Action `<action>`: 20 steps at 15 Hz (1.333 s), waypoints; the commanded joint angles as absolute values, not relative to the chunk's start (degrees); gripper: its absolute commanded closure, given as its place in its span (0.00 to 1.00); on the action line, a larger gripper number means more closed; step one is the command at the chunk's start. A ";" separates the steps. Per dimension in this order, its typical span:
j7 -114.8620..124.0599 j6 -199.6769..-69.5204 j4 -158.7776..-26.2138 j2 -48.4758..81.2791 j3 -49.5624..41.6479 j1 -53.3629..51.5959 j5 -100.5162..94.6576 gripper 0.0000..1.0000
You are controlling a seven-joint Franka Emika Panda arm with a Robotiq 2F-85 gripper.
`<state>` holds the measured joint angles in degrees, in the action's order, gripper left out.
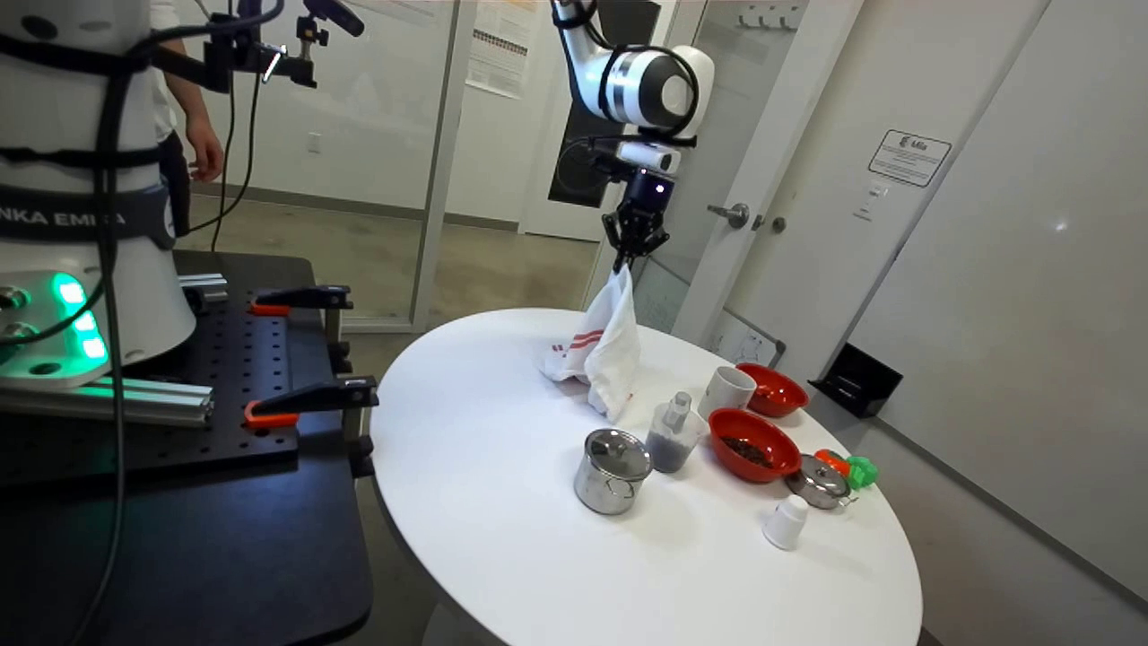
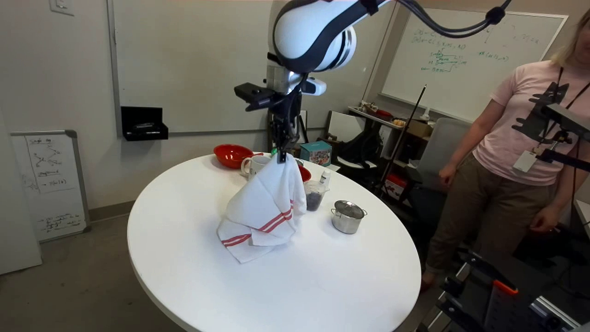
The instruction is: Scrunch up the towel on the table
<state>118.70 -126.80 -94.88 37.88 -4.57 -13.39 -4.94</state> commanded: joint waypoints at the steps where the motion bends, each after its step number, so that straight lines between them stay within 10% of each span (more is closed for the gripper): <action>1: 128.12 -130.73 -92.83 43.77 -4.74 -13.63 -1.32 0.99; 14: 154.84 -129.67 -90.60 49.34 -7.63 -16.35 3.69 0.99; 20: 149.13 -124.96 -88.90 57.99 -31.58 -31.73 36.92 0.99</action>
<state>149.12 -127.99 -92.11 51.78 -23.63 -26.87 25.69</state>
